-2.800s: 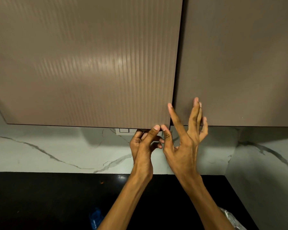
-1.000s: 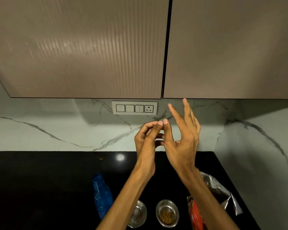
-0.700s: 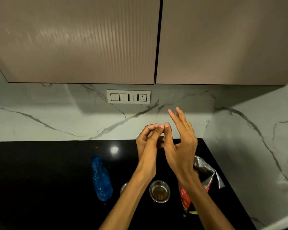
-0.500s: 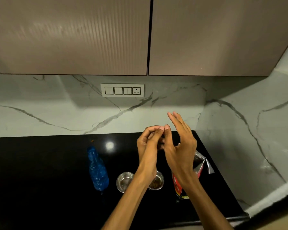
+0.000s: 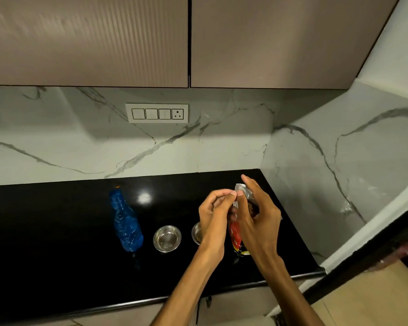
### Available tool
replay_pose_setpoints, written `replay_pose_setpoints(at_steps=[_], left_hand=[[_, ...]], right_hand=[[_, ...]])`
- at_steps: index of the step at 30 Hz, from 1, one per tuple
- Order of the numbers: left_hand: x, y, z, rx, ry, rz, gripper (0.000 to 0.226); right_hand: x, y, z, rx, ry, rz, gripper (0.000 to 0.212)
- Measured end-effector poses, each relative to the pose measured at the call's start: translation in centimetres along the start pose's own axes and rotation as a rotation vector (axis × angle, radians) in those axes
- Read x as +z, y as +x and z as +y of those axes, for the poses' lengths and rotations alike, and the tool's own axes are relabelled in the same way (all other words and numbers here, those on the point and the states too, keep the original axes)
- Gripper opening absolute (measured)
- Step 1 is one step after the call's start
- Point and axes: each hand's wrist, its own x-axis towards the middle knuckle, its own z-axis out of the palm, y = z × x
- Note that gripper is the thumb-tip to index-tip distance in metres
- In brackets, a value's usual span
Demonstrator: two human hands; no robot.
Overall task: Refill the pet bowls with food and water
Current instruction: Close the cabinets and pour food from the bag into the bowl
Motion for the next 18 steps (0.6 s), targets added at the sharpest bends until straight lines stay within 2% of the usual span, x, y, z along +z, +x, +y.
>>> replay_pose_setpoints(at_steps=[8, 13, 18], left_hand=[[-0.3, 0.9, -4.4, -0.115, 0.044, 0.028, 0.012], [-0.4, 3.3, -7.6, -0.157, 0.074, 0.081, 0.009], [-1.1, 5.7, -10.8, -0.192, 0.182, 0.154, 0.015]], right_hand=[[-2.2, -0.7, 5.1, 0.159, 0.009, 0.003, 0.036], [-3.7, -0.2, 9.3, 0.291, 0.087, -0.064, 0.032], [-5.7, 0.5, 15.1, 0.433, 0.186, -0.17, 0.031]])
